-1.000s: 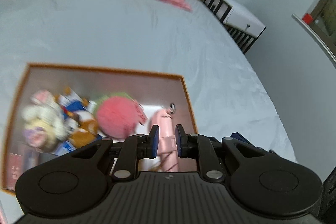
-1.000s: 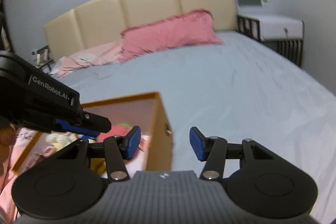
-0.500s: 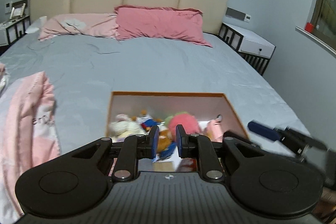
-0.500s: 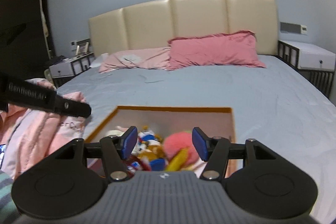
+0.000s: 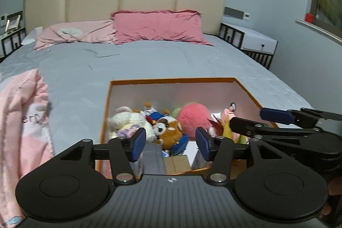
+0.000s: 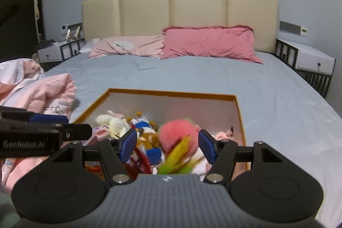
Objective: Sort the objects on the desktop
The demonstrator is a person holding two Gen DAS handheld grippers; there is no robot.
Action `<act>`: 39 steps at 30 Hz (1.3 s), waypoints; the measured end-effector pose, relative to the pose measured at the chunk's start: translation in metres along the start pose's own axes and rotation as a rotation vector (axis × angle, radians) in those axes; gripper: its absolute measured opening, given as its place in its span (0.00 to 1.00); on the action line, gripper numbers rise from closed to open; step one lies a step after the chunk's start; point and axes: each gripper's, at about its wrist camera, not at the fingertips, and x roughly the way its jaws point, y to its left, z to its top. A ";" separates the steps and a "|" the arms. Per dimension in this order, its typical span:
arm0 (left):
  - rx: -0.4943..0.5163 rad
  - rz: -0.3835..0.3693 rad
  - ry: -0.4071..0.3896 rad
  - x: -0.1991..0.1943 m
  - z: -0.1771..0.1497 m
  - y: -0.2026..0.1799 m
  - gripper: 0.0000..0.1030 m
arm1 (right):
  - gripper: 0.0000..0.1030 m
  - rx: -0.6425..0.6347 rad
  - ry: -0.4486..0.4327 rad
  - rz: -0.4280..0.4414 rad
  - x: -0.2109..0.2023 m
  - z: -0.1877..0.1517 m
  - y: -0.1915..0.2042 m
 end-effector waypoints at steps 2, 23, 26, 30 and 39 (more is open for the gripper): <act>-0.015 -0.012 -0.006 0.003 -0.002 0.001 0.64 | 0.64 0.014 0.010 -0.007 0.006 -0.002 -0.003; -0.065 0.095 0.063 0.037 -0.018 0.008 0.71 | 0.70 0.039 0.121 -0.073 0.033 -0.028 -0.001; -0.052 0.112 0.063 0.038 -0.019 0.006 0.70 | 0.72 0.039 0.119 -0.079 0.034 -0.029 -0.002; -0.020 0.145 0.076 0.039 -0.019 0.002 0.71 | 0.73 0.038 0.116 -0.082 0.034 -0.031 -0.002; 0.026 0.183 0.091 0.041 -0.021 -0.002 0.71 | 0.74 0.038 0.114 -0.075 0.034 -0.032 -0.002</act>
